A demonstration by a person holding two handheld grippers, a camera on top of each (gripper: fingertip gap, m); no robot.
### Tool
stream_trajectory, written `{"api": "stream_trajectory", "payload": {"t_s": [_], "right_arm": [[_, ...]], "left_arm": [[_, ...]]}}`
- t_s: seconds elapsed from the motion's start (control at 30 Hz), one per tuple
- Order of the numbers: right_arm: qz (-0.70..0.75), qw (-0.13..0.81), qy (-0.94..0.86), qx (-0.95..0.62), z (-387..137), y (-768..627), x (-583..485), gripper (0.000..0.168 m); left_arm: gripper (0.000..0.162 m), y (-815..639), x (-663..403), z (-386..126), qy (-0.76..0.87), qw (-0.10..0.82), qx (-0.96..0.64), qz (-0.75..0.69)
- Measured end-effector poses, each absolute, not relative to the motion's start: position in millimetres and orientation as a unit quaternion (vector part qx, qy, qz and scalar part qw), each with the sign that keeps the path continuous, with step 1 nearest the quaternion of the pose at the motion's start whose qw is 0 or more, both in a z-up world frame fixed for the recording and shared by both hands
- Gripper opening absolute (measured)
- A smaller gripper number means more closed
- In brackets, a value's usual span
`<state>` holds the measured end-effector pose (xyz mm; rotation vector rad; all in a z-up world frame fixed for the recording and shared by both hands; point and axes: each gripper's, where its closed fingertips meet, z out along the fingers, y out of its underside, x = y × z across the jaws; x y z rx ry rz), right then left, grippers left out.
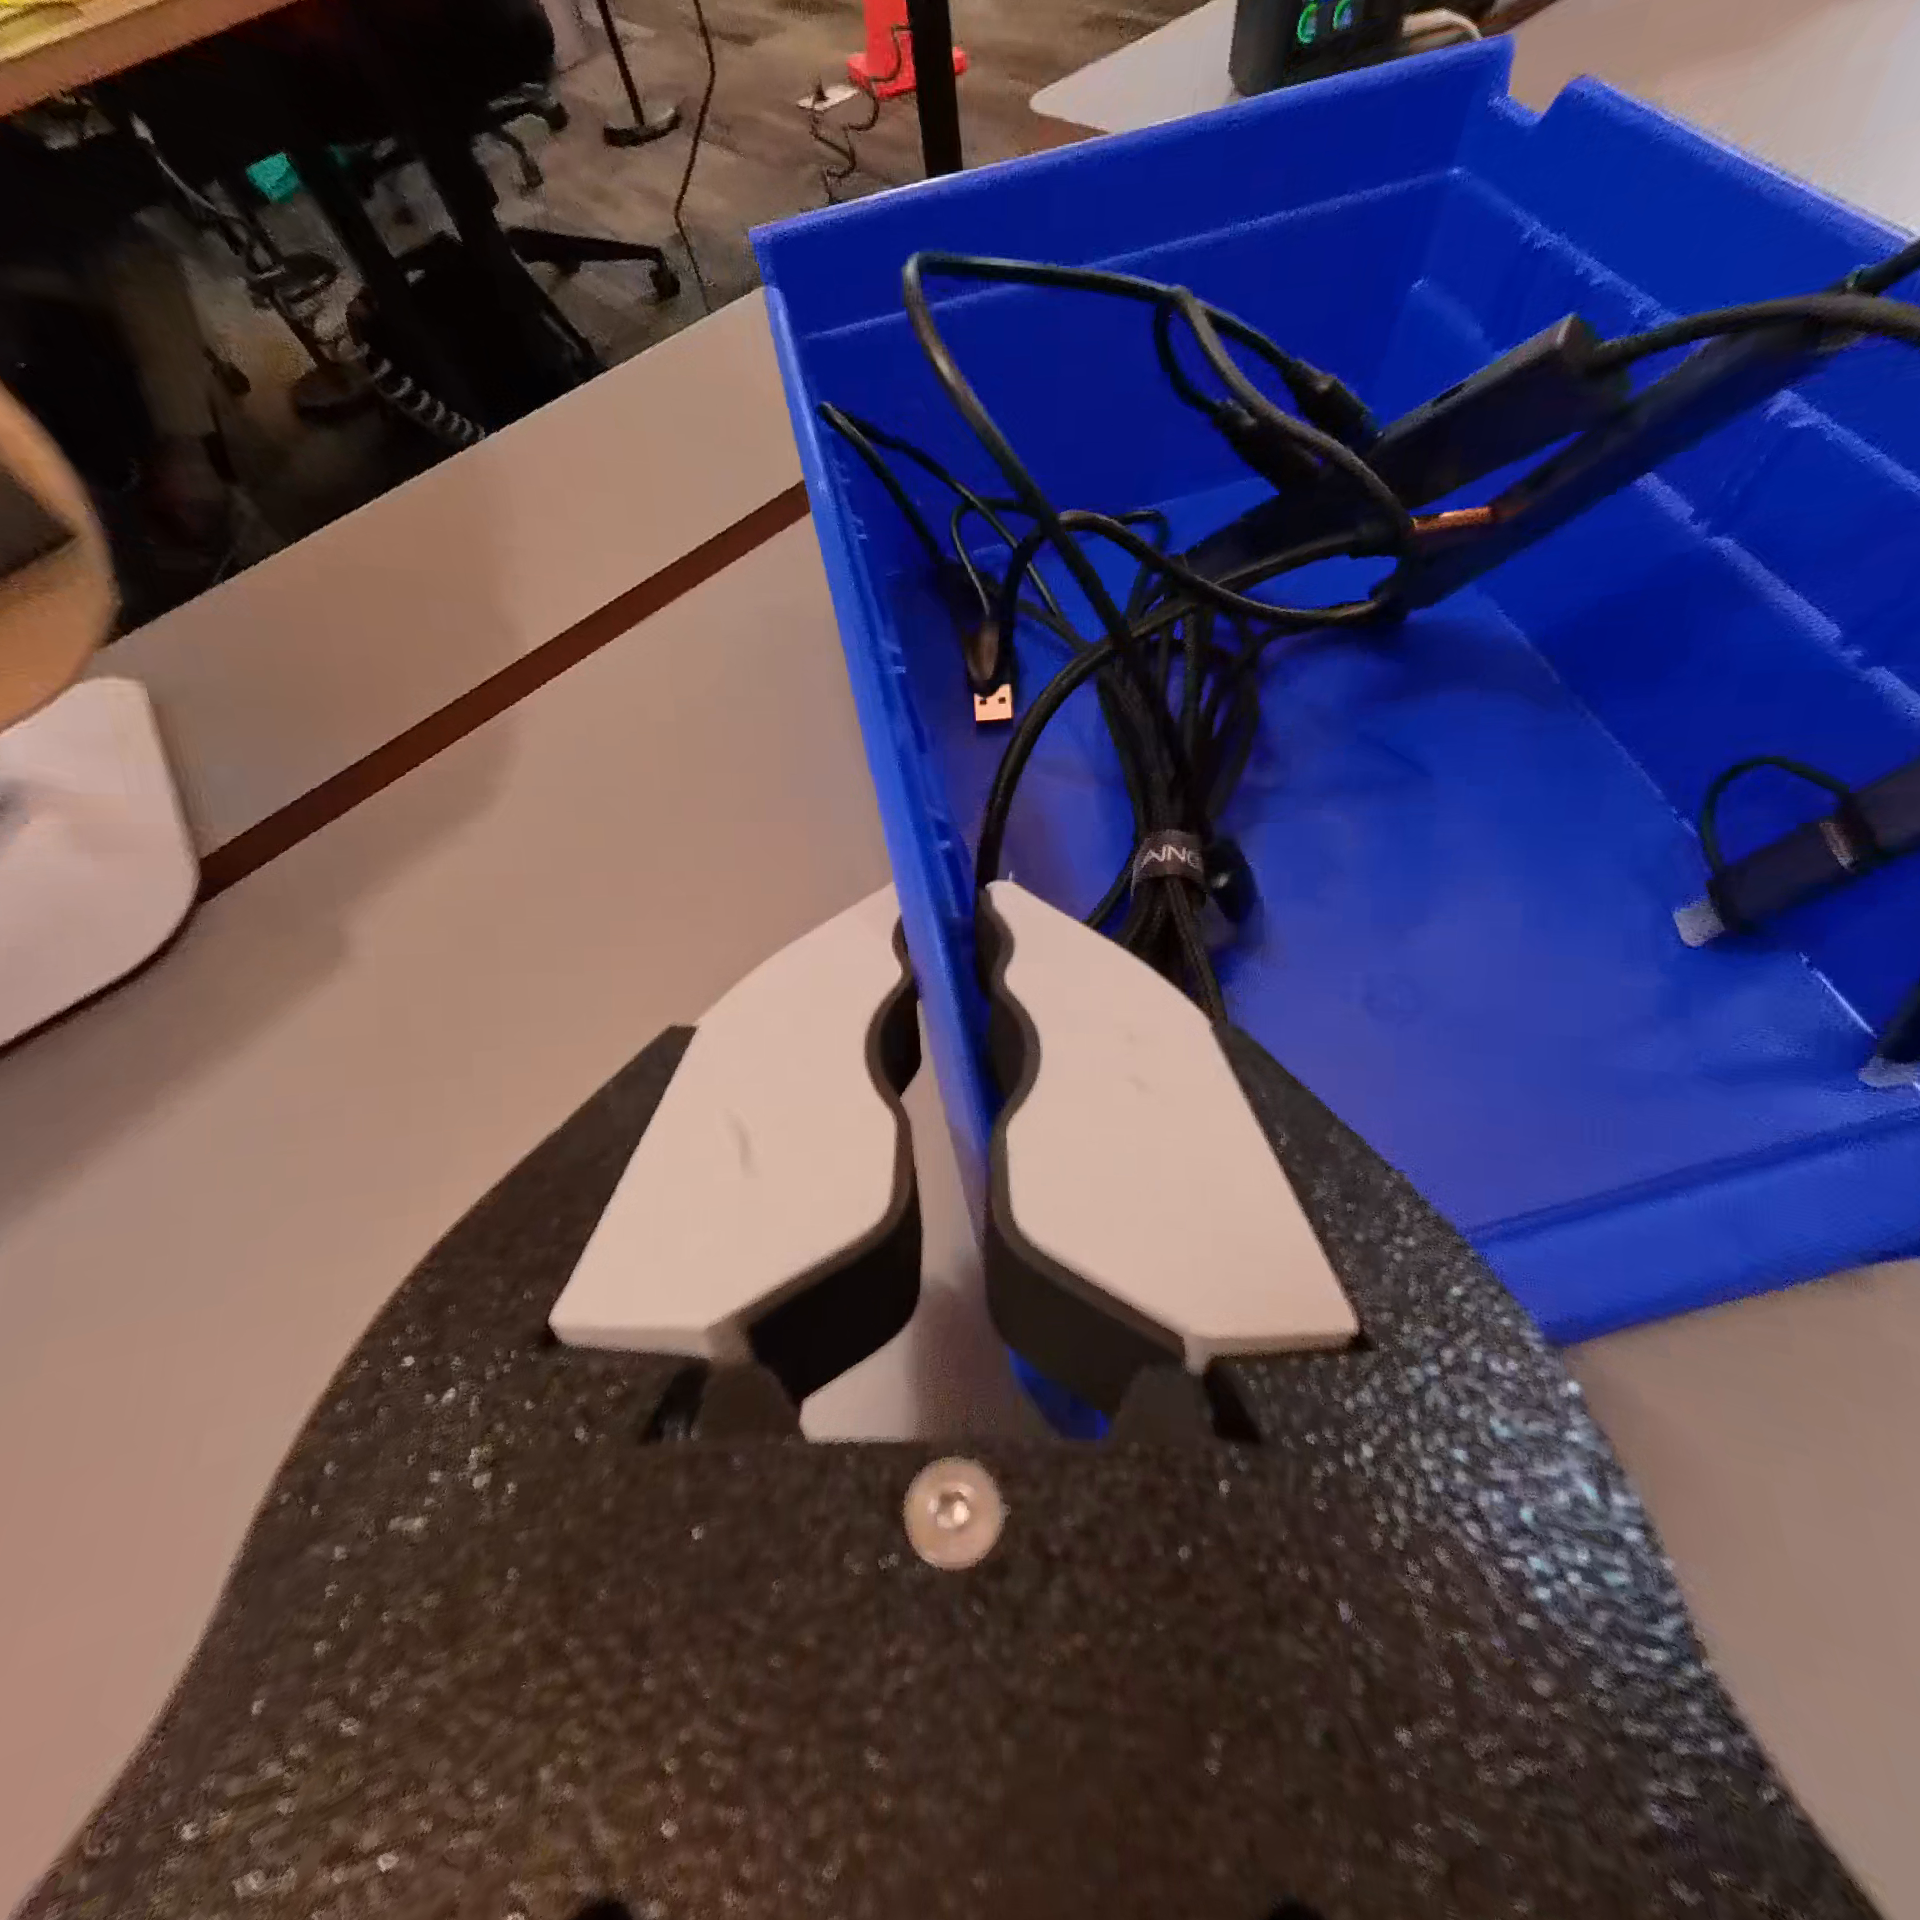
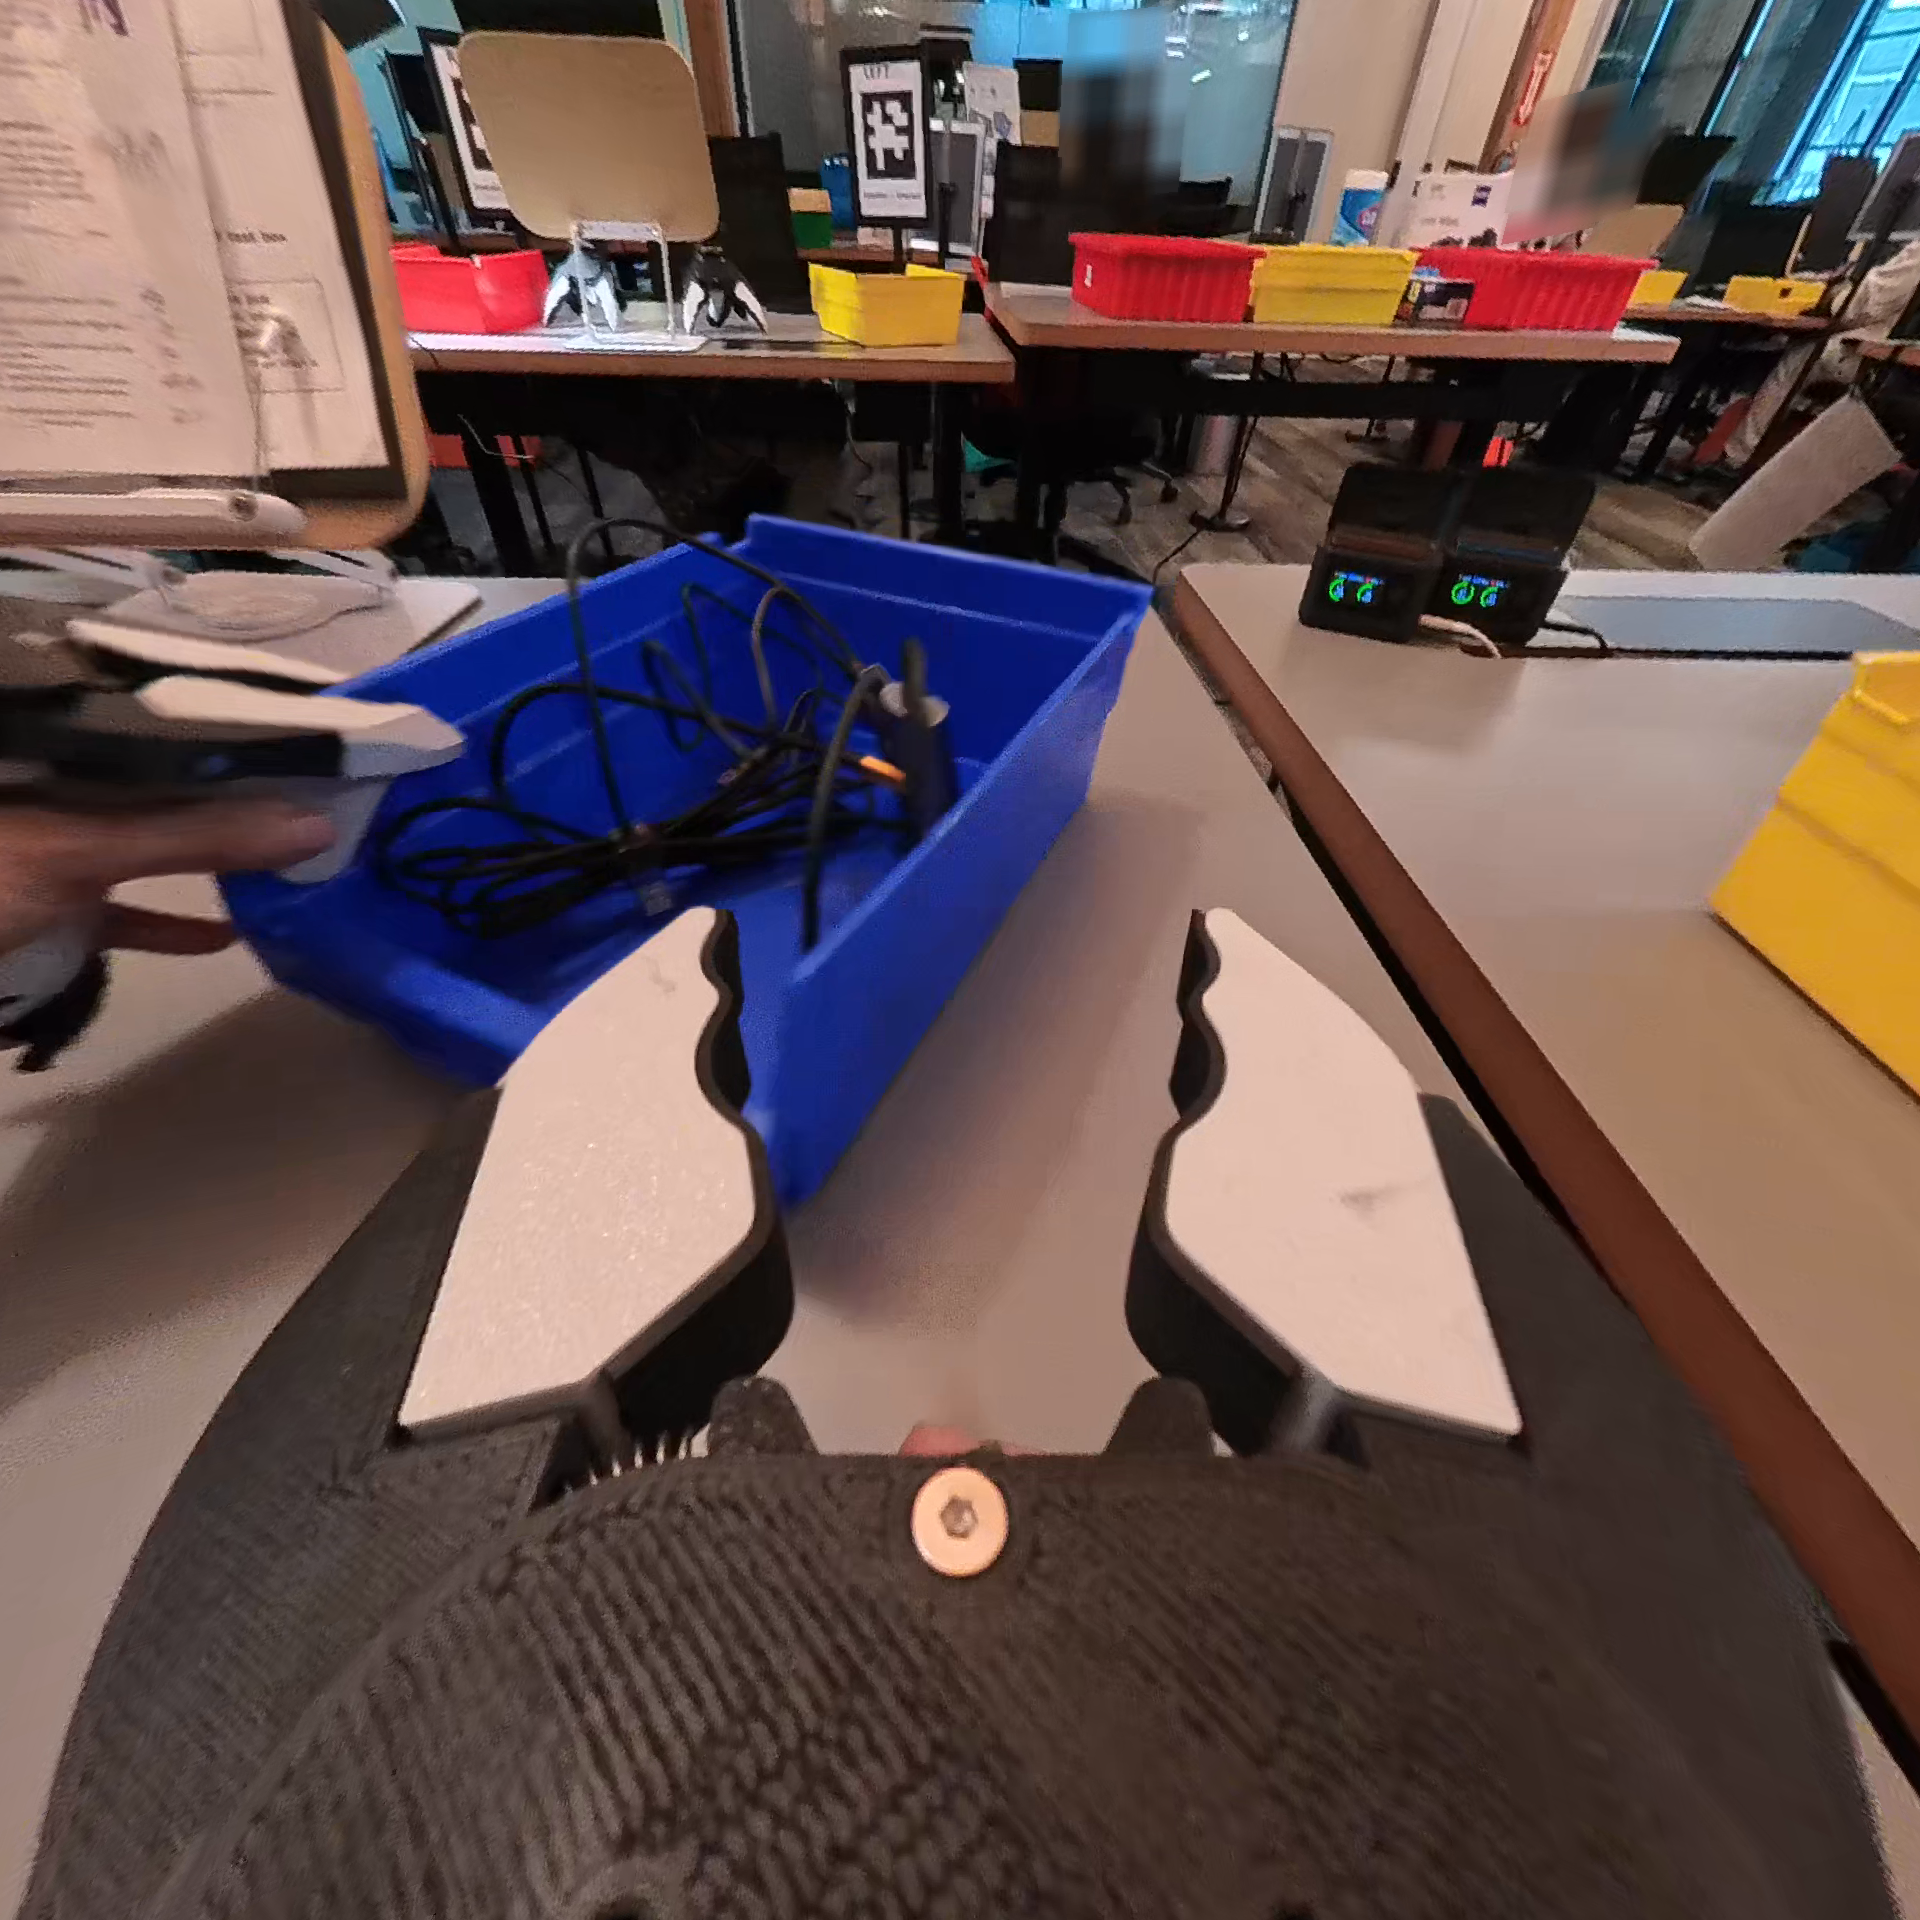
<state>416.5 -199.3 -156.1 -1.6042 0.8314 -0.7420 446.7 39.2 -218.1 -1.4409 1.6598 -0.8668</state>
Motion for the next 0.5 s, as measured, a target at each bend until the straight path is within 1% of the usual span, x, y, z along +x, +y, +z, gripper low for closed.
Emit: {"api": "stream_trajectory", "payload": {"t_s": [0.17, 0.3, 0.4, 0.5], "right_arm": [[-0.306, 0.582, 0.316, -0.684, -135, -176, 399, 0.081], [-0.264, 0.608, 0.27, -0.698, -126, -135, 374, 0.083], [-0.227, 0.623, 0.233, -0.712, -120, -96, 348, 0.089], [-0.194, 0.648, 0.197, -0.71, -112, -56, 315, 0.089]], "left_arm": [[0.007, 77, 347, -218, 0.675, 0.362, -0.542, -0.345], [0.007, 105, 247, -218, 0.689, 0.355, -0.524, -0.353], [0.008, 129, 170, -217, 0.701, 0.353, -0.512, -0.349], [0.008, 156, 98, -217, 0.708, 0.355, -0.504, -0.345]]}}
